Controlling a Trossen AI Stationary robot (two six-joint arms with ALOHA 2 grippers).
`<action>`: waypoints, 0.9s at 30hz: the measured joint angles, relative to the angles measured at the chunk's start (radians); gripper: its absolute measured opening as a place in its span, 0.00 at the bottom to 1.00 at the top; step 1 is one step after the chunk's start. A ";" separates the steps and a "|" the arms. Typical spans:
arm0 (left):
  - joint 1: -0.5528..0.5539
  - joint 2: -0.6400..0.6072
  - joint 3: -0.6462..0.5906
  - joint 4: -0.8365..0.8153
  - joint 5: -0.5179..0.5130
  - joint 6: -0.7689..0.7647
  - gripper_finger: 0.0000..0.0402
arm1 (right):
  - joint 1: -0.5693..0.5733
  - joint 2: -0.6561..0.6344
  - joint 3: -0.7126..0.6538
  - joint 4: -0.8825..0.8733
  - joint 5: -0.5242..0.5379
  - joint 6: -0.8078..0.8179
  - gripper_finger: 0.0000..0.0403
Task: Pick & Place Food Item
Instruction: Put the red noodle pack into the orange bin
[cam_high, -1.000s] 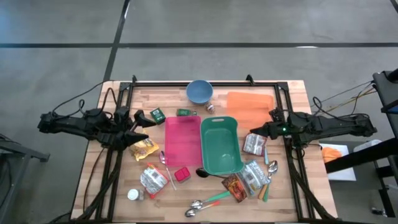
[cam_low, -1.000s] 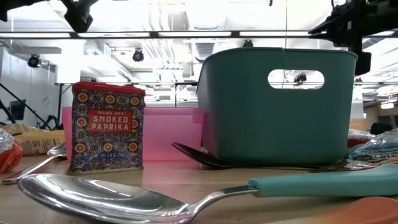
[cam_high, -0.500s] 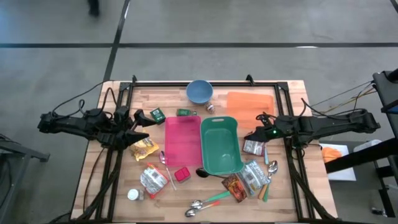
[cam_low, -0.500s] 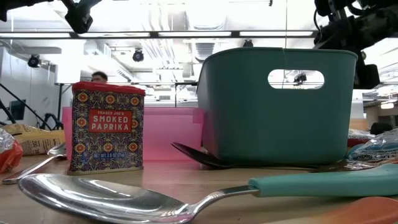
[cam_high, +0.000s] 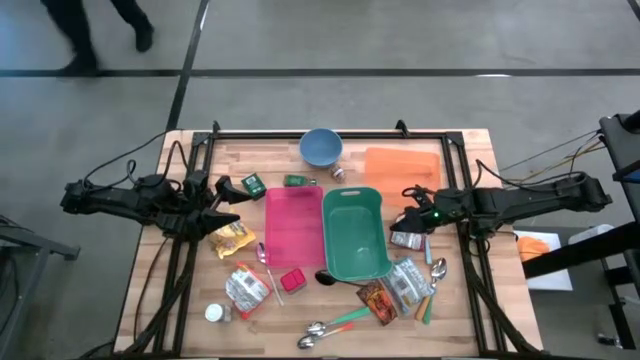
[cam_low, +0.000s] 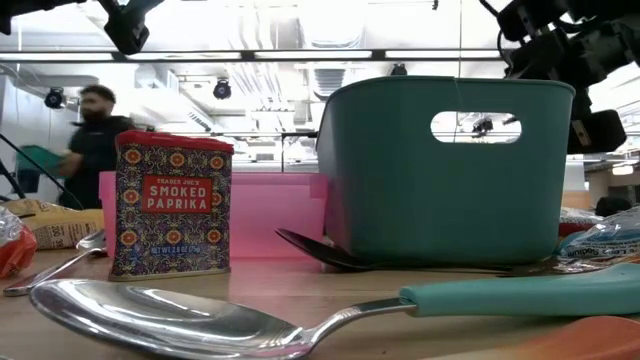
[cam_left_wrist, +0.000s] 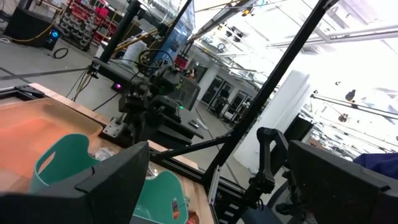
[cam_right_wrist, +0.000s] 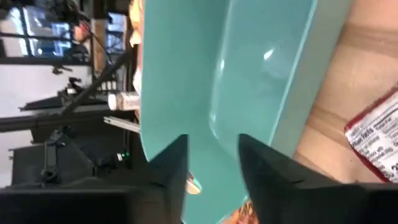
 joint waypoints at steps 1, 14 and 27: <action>0.000 0.000 0.000 0.000 0.000 0.000 0.96 | 0.000 0.011 0.000 0.000 -0.018 0.003 0.42; 0.000 0.000 0.000 -0.002 -0.031 -0.001 0.96 | 0.002 0.071 0.247 -0.489 0.064 -0.007 0.54; 0.000 0.022 -0.001 -0.042 -0.060 -0.007 0.96 | 0.004 0.115 0.315 -0.853 0.105 -0.008 0.42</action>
